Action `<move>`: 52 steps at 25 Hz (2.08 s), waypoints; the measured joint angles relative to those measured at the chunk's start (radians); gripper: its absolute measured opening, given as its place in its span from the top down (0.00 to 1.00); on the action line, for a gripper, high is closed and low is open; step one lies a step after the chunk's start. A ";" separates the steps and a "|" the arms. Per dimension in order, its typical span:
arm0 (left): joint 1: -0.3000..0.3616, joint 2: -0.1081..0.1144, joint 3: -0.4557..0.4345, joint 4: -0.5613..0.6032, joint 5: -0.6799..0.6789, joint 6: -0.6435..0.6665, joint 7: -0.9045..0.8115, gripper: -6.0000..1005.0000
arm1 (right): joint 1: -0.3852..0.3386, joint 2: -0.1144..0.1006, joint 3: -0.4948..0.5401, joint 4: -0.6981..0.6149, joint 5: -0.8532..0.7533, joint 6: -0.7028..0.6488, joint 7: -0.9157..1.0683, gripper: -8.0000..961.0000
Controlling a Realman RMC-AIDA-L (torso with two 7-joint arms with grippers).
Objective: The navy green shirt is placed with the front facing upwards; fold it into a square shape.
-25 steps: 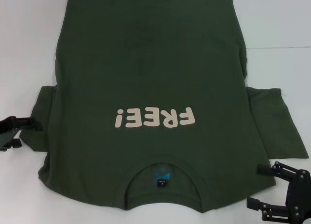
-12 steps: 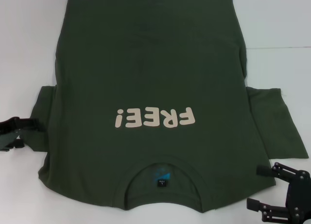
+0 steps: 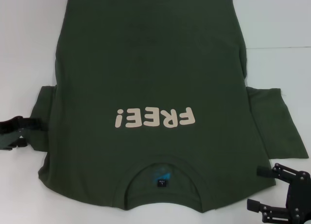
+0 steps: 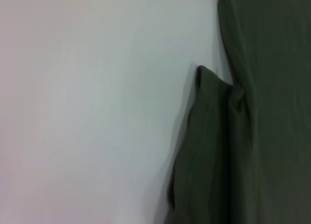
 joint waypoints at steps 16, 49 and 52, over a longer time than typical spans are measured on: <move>-0.034 -0.002 0.005 -0.022 -0.003 -0.010 0.000 0.17 | 0.002 0.000 0.000 0.000 0.000 -0.002 0.000 0.04; -0.056 0.000 0.049 -0.023 0.054 -0.053 -0.022 0.18 | 0.007 0.000 0.001 -0.002 0.005 -0.013 0.000 0.04; -0.057 -0.001 0.055 -0.023 0.054 -0.056 -0.024 0.18 | 0.007 0.000 0.001 -0.004 0.005 -0.014 0.000 0.04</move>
